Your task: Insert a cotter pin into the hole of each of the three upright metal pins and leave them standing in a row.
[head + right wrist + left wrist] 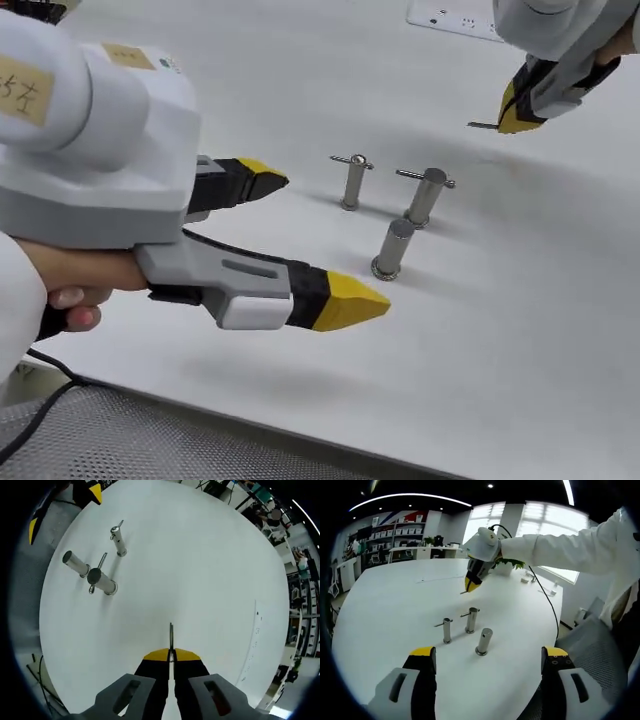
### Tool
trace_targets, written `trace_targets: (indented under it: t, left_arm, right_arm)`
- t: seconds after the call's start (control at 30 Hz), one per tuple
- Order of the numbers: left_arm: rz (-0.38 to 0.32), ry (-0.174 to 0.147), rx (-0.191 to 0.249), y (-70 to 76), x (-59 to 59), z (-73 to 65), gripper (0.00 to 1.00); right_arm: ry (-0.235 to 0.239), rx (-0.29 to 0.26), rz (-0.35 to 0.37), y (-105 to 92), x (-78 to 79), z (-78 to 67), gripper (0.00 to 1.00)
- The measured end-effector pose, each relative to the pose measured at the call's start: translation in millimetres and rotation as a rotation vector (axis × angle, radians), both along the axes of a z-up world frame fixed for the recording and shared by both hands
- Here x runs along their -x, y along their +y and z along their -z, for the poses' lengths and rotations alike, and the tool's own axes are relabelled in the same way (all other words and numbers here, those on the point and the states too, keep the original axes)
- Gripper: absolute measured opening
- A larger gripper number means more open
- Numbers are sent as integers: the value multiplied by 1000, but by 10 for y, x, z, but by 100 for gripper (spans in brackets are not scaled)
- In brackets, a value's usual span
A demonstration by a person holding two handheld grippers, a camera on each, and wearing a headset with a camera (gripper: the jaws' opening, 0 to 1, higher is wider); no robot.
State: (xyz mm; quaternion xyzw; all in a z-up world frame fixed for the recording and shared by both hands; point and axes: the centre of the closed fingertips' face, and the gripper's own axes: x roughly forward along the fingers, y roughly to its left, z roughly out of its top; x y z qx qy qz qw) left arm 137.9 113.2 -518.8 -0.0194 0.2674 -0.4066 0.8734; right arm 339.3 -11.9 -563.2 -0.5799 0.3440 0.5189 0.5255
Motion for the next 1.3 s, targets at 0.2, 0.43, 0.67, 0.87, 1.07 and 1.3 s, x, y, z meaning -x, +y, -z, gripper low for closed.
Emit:
trace_targets:
  t: [0.2,0.43,0.67,0.87,1.07,1.3]
  left_arm:
    - [-26,-17,11,6,-35,-42,93]
    - [-47,-6,31,9,-49,-91,96]
    - [-94,13,72,31,-110,-150,95]
    - [-111,5,108,25,-189,-254,93]
    - [-109,11,126,9,-295,-278,86]
    - [-92,8,125,-80,-361,-288,79]
  right_arm:
    - [-50,-40,-32,-50,192,-144,0]
    - [-98,-110,-44,-41,427,-273,0]
    - [-161,-207,-21,2,616,-403,0]
    - [-220,-283,-18,64,745,-521,0]
    - [-278,-329,-16,102,822,-591,0]
    - [-327,-363,-25,165,943,-695,0]
